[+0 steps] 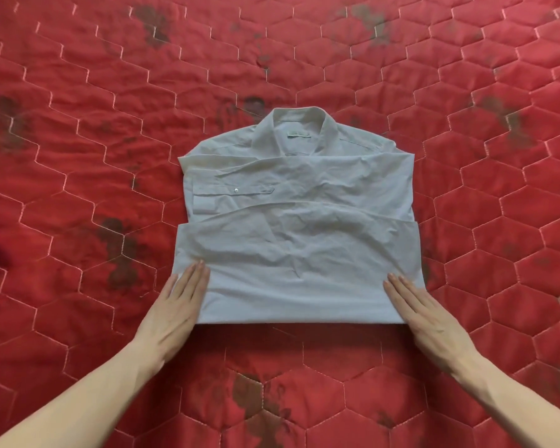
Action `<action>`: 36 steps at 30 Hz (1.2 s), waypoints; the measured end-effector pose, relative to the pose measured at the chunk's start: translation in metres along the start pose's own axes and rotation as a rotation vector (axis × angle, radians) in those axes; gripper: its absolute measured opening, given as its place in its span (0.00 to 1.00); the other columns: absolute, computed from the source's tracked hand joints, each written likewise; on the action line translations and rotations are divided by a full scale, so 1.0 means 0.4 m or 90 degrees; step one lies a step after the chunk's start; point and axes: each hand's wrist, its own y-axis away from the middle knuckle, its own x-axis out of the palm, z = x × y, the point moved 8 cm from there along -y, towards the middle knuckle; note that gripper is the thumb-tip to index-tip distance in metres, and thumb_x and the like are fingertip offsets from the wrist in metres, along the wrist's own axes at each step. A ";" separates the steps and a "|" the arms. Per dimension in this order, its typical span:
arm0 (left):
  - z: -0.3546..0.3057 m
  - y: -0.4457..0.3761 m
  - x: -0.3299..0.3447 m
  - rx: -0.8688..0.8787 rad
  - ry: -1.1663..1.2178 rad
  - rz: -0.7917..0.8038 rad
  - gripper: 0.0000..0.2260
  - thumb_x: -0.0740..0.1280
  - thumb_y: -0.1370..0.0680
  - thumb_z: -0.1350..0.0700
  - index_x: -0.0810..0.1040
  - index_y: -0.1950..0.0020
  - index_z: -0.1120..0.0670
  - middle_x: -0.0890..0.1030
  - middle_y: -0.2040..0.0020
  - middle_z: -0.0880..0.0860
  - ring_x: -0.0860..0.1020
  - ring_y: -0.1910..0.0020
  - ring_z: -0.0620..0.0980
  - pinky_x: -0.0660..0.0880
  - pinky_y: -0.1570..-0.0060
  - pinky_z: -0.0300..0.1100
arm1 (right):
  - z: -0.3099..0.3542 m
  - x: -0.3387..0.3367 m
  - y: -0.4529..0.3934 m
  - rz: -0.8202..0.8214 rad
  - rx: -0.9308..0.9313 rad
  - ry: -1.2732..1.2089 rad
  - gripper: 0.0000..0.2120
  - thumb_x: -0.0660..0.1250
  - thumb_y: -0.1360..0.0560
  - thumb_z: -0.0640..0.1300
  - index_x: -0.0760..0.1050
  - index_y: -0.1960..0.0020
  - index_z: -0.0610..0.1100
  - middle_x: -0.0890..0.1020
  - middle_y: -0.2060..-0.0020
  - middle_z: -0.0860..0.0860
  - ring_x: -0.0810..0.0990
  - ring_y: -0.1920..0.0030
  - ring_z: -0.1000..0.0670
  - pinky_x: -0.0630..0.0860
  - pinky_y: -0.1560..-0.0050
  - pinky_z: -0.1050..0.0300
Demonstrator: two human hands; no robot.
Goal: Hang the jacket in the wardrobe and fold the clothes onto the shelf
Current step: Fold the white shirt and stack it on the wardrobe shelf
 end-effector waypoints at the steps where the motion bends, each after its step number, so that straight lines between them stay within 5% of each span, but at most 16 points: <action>1: 0.003 0.015 0.001 -0.007 0.003 0.004 0.36 0.42 0.29 0.71 0.61 0.20 0.67 0.59 0.18 0.66 0.53 0.17 0.61 0.53 0.21 0.55 | 0.005 0.007 0.018 0.021 0.005 -0.007 0.46 0.45 0.36 0.28 0.62 0.18 0.42 0.63 0.18 0.45 0.66 0.20 0.44 0.53 0.20 0.51; 6: -0.017 0.047 -0.009 -0.012 0.046 0.085 0.44 0.60 0.36 0.57 0.60 0.18 0.65 0.54 0.17 0.67 0.57 0.18 0.65 0.57 0.22 0.60 | 0.024 0.023 0.043 0.067 0.009 -0.010 0.37 0.57 0.24 0.50 0.56 0.16 0.43 0.57 0.16 0.46 0.61 0.18 0.45 0.57 0.20 0.43; 9: -0.061 0.036 -0.020 0.055 0.087 0.087 0.50 0.67 0.39 0.55 0.59 0.17 0.63 0.54 0.16 0.64 0.54 0.17 0.63 0.56 0.22 0.61 | 0.102 0.009 0.005 0.024 -0.050 -0.023 0.37 0.59 0.22 0.52 0.54 0.16 0.43 0.57 0.16 0.46 0.61 0.18 0.45 0.58 0.21 0.42; 13: -0.155 0.010 -0.034 0.122 0.177 0.022 0.38 0.64 0.25 0.50 0.58 0.16 0.56 0.53 0.15 0.56 0.51 0.16 0.56 0.52 0.19 0.58 | 0.308 -0.022 -0.095 -0.043 -0.153 -0.058 0.32 0.57 0.15 0.56 0.55 0.15 0.46 0.56 0.16 0.50 0.54 0.16 0.49 0.52 0.18 0.45; 16: -0.186 -0.031 0.000 0.009 0.223 0.000 0.29 0.55 0.16 0.46 0.55 0.15 0.51 0.53 0.14 0.52 0.51 0.15 0.54 0.51 0.19 0.59 | 0.402 -0.008 -0.187 -0.067 -0.121 -0.086 0.30 0.55 0.14 0.55 0.55 0.15 0.48 0.54 0.15 0.51 0.51 0.16 0.49 0.49 0.17 0.46; 20: -0.124 -0.014 0.073 -0.147 0.212 0.000 0.30 0.52 0.16 0.43 0.54 0.15 0.49 0.51 0.14 0.53 0.49 0.15 0.53 0.48 0.20 0.62 | 0.311 0.065 -0.206 -0.044 0.044 -0.133 0.31 0.52 0.15 0.59 0.53 0.15 0.52 0.53 0.15 0.52 0.50 0.16 0.48 0.49 0.18 0.46; 28: -0.083 0.002 0.082 -0.123 0.275 -0.056 0.31 0.53 0.17 0.42 0.56 0.15 0.50 0.50 0.14 0.53 0.47 0.15 0.55 0.43 0.19 0.60 | 0.010 0.088 -0.053 -0.057 0.173 -0.121 0.32 0.52 0.17 0.59 0.56 0.16 0.50 0.56 0.16 0.49 0.45 0.16 0.51 0.45 0.18 0.50; 33: -0.062 0.009 0.073 -0.088 0.306 -0.024 0.37 0.57 0.20 0.37 0.53 0.14 0.51 0.46 0.14 0.54 0.43 0.15 0.56 0.44 0.20 0.65 | -0.014 0.085 -0.031 -0.041 0.112 -0.129 0.38 0.49 0.18 0.67 0.50 0.14 0.48 0.49 0.15 0.48 0.43 0.15 0.48 0.41 0.18 0.52; 36: -0.061 0.022 0.055 -0.011 0.273 0.007 0.42 0.60 0.22 0.35 0.51 0.14 0.54 0.45 0.14 0.57 0.43 0.16 0.60 0.46 0.21 0.68 | -0.006 0.075 -0.006 -0.029 0.037 -0.099 0.49 0.56 0.22 0.72 0.47 0.15 0.41 0.46 0.15 0.43 0.44 0.15 0.43 0.42 0.17 0.49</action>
